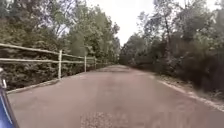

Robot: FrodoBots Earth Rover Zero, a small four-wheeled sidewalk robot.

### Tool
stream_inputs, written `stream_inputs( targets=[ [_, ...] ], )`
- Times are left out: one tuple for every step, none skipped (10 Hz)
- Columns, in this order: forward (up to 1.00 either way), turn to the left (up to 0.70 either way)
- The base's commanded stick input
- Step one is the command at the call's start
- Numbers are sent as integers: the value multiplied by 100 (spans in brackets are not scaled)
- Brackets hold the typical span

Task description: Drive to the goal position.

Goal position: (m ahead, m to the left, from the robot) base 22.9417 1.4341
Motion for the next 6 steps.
stream_inputs(
  targets=[
    [70,0],
    [70,0],
    [70,0],
    [70,0],
    [70,-1],
    [70,-17]
  ],
)
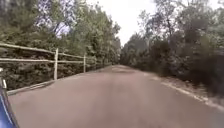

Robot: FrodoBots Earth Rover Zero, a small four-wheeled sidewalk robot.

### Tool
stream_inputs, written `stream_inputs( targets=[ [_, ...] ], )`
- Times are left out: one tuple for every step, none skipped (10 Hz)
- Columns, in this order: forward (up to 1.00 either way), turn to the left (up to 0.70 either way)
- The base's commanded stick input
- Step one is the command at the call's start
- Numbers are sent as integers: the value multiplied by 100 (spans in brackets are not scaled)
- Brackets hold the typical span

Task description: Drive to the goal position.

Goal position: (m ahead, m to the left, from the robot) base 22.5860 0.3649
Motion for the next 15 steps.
stream_inputs(
  targets=[
    [70,-28],
    [70,-16],
    [70,-4],
    [70,0],
    [70,0],
    [70,0],
    [70,0],
    [70,0],
    [70,0],
    [70,0],
    [70,0],
    [70,0],
    [70,0],
    [70,0],
    [70,-18]
  ],
)
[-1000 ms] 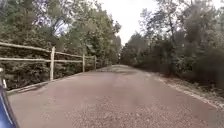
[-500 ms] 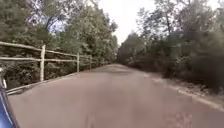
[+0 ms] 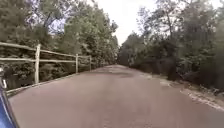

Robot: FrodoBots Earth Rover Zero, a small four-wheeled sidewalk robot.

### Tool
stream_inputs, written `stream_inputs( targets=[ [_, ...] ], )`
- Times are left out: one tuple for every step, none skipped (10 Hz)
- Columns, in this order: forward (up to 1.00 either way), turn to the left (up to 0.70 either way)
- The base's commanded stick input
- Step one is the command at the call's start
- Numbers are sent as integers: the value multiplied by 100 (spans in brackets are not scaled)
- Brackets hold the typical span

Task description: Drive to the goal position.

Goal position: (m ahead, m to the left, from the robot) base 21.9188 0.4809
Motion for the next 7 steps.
stream_inputs(
  targets=[
    [70,-30],
    [70,-30],
    [70,-28],
    [70,-12],
    [70,0],
    [70,0],
    [70,0]
  ],
)
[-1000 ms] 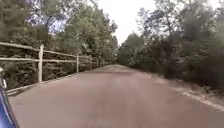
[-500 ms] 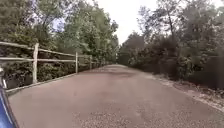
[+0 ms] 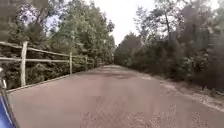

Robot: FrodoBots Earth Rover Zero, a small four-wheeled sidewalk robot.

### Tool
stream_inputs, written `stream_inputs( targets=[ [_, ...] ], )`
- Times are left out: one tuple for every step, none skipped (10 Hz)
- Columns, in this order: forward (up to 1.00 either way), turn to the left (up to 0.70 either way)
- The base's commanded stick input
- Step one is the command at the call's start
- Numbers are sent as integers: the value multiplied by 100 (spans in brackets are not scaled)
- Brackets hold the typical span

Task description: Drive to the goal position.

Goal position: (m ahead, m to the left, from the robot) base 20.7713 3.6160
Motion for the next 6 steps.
stream_inputs(
  targets=[
    [70,0],
    [70,0],
    [70,0],
    [70,0],
    [70,0],
    [70,0]
  ],
)
